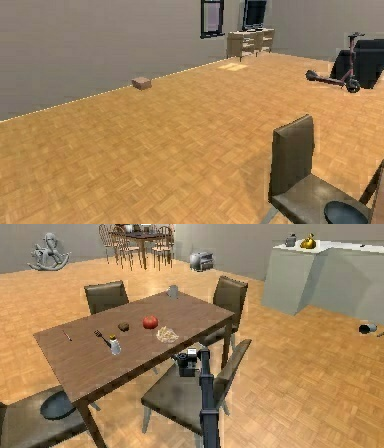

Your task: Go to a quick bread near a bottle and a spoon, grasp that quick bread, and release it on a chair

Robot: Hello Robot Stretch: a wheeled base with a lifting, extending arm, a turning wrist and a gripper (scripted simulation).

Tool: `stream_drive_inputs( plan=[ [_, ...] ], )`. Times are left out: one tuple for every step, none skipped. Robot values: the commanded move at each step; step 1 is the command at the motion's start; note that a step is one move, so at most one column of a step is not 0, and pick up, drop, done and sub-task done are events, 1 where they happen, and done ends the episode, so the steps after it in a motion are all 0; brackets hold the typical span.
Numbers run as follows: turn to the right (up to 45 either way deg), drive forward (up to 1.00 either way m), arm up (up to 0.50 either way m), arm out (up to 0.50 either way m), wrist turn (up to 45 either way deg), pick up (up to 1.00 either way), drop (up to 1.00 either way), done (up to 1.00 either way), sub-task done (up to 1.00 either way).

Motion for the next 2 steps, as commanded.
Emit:
stream_drive_inputs(
  plan=[
    [0.0, 0.0, -0.32, 0.0, 0.0, 0.0, 0.0, 0.0, 0.0],
    [0.0, 0.0, 0.0, 0.0, 0.0, 0.0, 1.0, 0.0, 0.0]
  ],
)
